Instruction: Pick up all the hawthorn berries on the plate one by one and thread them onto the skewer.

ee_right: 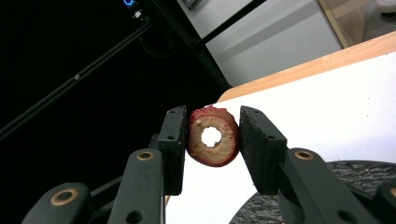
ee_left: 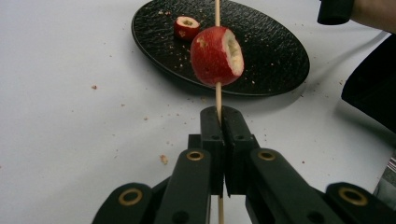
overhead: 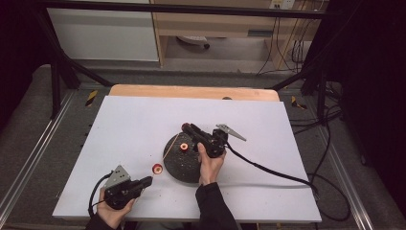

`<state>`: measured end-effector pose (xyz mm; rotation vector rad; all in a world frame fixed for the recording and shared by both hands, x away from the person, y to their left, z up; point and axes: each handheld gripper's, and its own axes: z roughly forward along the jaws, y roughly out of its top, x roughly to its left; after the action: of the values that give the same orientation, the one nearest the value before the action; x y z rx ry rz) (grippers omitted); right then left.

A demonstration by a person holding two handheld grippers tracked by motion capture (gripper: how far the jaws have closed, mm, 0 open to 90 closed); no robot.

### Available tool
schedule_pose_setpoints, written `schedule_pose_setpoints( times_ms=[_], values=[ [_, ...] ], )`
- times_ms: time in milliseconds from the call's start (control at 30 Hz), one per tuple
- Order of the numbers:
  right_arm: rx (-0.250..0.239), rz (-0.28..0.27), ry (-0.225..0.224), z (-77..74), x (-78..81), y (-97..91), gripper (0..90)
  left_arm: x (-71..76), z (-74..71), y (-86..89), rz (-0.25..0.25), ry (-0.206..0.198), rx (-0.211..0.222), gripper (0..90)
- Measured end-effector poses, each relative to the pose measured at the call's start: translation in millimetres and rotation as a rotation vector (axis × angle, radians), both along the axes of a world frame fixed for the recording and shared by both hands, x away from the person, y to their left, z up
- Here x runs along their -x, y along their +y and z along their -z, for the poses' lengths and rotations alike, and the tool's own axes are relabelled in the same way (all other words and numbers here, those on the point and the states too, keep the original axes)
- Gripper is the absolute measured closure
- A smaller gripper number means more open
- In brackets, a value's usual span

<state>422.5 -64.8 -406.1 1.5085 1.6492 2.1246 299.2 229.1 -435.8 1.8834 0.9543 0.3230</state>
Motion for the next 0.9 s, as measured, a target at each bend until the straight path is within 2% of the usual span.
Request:
schedule_pose_setpoints(
  times_ms=[400,900],
  values=[
    [-0.025,0.01,-0.024,0.6,2.0,0.6,63.1,0.1,1.5,-8.7,0.012,0.006,-0.007,88.0],
    [-0.042,0.001,-0.021,5.8,4.7,3.6,63.1,-0.4,1.5,-11.8,0.004,0.01,0.007,88.0]
  ],
)
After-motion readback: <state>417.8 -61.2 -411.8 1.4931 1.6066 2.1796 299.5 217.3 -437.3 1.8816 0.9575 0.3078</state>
